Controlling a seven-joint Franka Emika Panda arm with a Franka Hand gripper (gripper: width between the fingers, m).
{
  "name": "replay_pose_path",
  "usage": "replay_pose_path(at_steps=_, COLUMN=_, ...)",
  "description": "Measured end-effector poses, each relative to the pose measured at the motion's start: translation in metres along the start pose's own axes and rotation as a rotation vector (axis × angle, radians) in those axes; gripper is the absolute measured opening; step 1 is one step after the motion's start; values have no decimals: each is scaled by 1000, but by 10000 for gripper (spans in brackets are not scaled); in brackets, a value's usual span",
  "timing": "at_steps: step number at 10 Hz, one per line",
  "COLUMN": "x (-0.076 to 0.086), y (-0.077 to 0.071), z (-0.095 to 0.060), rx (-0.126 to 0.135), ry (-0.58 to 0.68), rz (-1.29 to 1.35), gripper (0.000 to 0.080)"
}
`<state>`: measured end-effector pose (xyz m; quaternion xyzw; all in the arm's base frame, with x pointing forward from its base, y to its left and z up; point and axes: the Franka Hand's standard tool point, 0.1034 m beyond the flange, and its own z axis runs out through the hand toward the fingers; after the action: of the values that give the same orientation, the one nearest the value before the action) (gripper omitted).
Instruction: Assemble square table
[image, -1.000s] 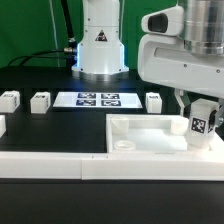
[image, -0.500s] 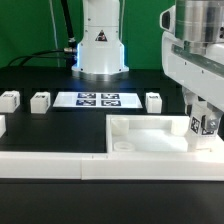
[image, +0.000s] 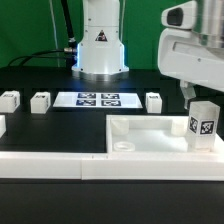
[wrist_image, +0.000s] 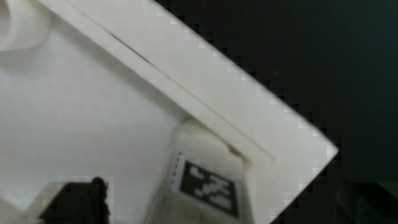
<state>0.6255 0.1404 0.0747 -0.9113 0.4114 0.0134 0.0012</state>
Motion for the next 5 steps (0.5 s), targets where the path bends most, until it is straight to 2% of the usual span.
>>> replay_pose_path(at_steps=3, x=2, y=1, z=1, rx=0, ry=-1, rz=-206, gripper=649)
replay_pose_path(at_steps=5, x=15, y=5, z=0, rx=26, ry=26, rz=-472, gripper=649)
